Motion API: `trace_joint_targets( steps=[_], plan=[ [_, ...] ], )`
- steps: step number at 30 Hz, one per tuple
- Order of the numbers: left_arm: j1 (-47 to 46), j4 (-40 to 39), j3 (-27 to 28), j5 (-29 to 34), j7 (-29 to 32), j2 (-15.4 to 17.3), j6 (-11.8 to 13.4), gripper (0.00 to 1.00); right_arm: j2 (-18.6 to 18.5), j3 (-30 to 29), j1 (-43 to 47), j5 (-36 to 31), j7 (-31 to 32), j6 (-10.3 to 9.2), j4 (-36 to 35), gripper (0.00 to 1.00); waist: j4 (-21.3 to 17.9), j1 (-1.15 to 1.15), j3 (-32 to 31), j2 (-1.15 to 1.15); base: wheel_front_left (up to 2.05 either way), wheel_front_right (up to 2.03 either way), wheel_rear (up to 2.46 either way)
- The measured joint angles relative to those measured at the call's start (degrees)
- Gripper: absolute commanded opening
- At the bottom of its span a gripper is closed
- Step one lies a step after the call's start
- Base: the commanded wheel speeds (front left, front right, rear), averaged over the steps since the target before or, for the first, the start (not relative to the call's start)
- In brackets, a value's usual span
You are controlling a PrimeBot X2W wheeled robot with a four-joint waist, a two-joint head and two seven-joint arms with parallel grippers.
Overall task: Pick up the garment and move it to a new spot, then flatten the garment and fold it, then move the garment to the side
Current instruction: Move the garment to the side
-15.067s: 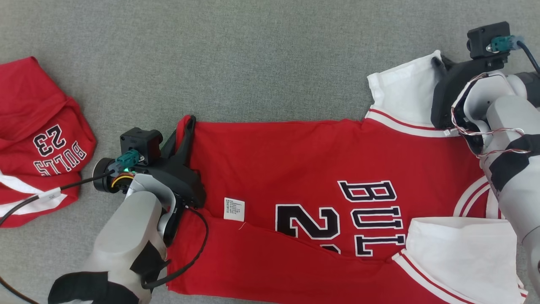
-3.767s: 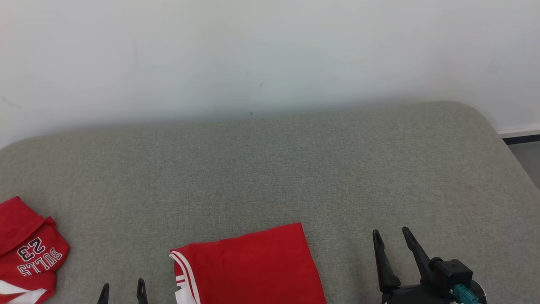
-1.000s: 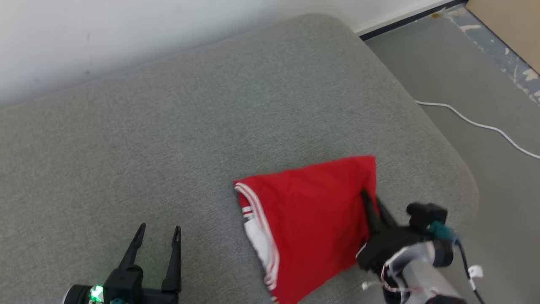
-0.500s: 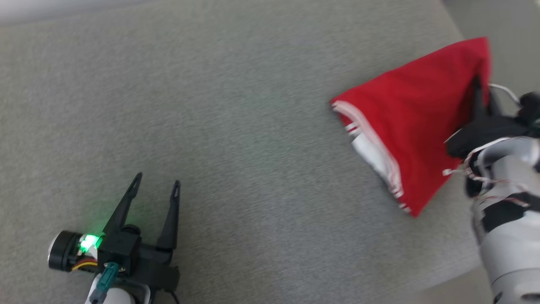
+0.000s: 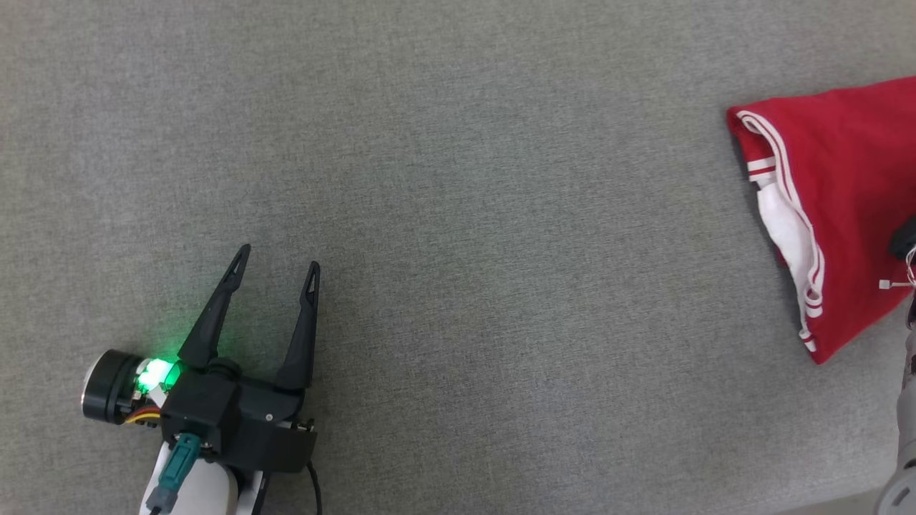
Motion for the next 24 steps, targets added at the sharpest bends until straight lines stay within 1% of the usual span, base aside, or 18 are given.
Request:
trace_joint_targets(
  steps=[1,2,3,4,9,12,14,16,17,23,24],
  plan=[
    [-0.04,-0.11,-0.08,-0.01,-0.01,0.00,0.12,1.00,0.54,-1.16,-0.32,-0.89,0.00,0.00,-0.79,0.00,0.13,0.00,0.20,0.00,0.00,0.00,0.00],
    [-0.04,-0.11,-0.08,-0.01,-0.01,0.00,0.12,1.00,0.54,-1.16,-0.32,-0.89,0.00,0.00,-0.79,0.22,0.13,0.00,0.20,0.00,0.00,0.00,0.00],
    [-0.08,-0.13,-0.11,-0.09,-0.01,0.00,0.25,1.00,1.09,-1.99,-0.87,-1.36,0.01,0.00,-1.36,0.78,0.16,0.00,0.30,0.00,0.00,0.00,0.00],
    [-0.10,-0.12,-0.12,-0.10,-0.01,0.00,0.26,1.00,1.38,-2.20,-1.12,-2.55,0.00,0.00,-1.96,1.00,0.14,0.00,0.28,0.00,0.00,0.00,0.00],
    [-0.21,0.85,-0.13,-0.34,-0.01,0.09,0.82,1.00,1.64,-3.93,-1.74,-5.73,-0.02,0.00,-3.37,1.00,-0.07,0.00,-0.59,0.00,0.00,0.00,0.00],
    [-0.20,1.56,-0.01,-0.56,0.02,-0.08,1.27,1.00,1.70,-1.75,-1.81,-5.15,-0.03,0.00,-4.28,1.00,0.05,0.00,-1.68,0.00,0.00,0.00,0.00],
    [-0.02,2.07,0.48,-1.02,0.09,-0.25,1.53,1.00,2.01,1.27,-1.57,-3.02,-0.03,0.00,-5.20,1.00,0.21,0.01,-2.64,0.00,0.00,0.00,0.00],
    [0.57,2.52,0.97,-1.51,0.19,-0.34,1.78,1.00,2.54,5.84,-0.32,-0.80,-0.03,0.00,-6.37,1.00,0.40,0.01,-3.77,0.00,0.00,0.00,0.00],
    [1.11,2.65,1.26,-1.64,0.26,-0.46,1.83,1.00,3.09,7.66,0.68,1.31,-0.03,0.00,-7.30,1.00,0.51,0.01,-4.37,0.01,0.00,0.00,0.00],
    [4.89,3.71,3.04,-2.54,0.47,-1.67,2.61,1.00,7.61,20.50,10.65,10.95,-0.02,0.00,-15.03,1.00,1.35,0.01,-8.67,0.00,0.00,0.00,0.00],
    [5.66,3.79,3.45,-2.66,0.47,-1.86,2.79,1.00,8.15,23.28,12.72,11.57,-0.04,0.00,-16.30,1.00,1.53,0.00,-9.50,0.00,0.00,0.00,0.00]
  ],
)
